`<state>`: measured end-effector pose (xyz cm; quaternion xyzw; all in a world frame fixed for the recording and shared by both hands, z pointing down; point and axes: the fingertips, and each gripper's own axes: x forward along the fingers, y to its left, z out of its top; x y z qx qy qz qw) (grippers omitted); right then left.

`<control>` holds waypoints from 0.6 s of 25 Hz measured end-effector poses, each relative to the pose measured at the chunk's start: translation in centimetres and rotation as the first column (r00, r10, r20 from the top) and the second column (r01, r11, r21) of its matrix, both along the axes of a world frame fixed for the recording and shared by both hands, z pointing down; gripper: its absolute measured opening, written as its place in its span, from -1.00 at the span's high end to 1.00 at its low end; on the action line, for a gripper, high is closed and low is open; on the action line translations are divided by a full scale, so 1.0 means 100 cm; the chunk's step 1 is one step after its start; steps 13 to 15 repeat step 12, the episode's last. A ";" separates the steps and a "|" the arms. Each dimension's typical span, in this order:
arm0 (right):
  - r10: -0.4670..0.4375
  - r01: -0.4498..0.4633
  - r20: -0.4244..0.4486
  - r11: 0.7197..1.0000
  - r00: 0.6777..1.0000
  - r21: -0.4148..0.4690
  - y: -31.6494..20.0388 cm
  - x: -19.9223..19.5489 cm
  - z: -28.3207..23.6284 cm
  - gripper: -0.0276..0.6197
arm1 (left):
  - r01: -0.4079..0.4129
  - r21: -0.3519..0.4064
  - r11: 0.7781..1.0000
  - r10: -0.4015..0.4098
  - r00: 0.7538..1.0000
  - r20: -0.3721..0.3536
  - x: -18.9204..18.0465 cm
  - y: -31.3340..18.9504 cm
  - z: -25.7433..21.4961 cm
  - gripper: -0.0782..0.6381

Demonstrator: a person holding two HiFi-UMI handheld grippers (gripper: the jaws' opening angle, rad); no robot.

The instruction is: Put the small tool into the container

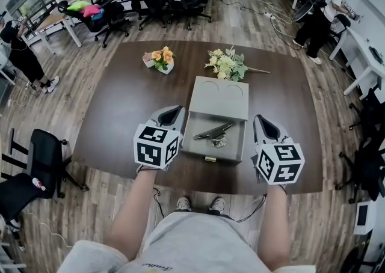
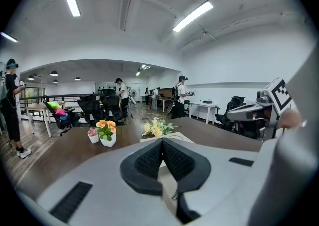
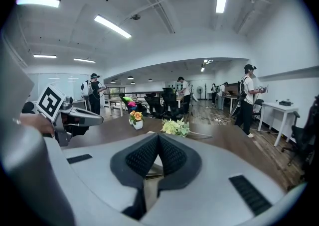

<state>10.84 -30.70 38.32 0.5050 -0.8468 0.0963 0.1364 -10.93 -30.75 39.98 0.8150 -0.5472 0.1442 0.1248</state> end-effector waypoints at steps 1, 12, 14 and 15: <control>0.000 0.000 0.001 1.000 1.000 0.000 0.000 0.000 0.000 0.90 | -0.001 0.000 1.000 0.001 1.000 0.000 0.001 0.000 0.000 0.79; 0.002 -0.002 -0.001 1.000 1.000 -0.004 0.001 0.001 0.004 0.90 | -0.018 -0.017 1.000 0.018 1.000 -0.002 0.008 0.000 0.010 0.79; 0.002 -0.002 -0.001 1.000 1.000 -0.004 0.001 0.001 0.004 0.90 | -0.018 -0.017 1.000 0.018 1.000 -0.002 0.008 0.000 0.010 0.79; 0.002 -0.002 -0.001 1.000 1.000 -0.004 0.001 0.001 0.004 0.90 | -0.018 -0.017 1.000 0.018 1.000 -0.002 0.008 0.000 0.010 0.79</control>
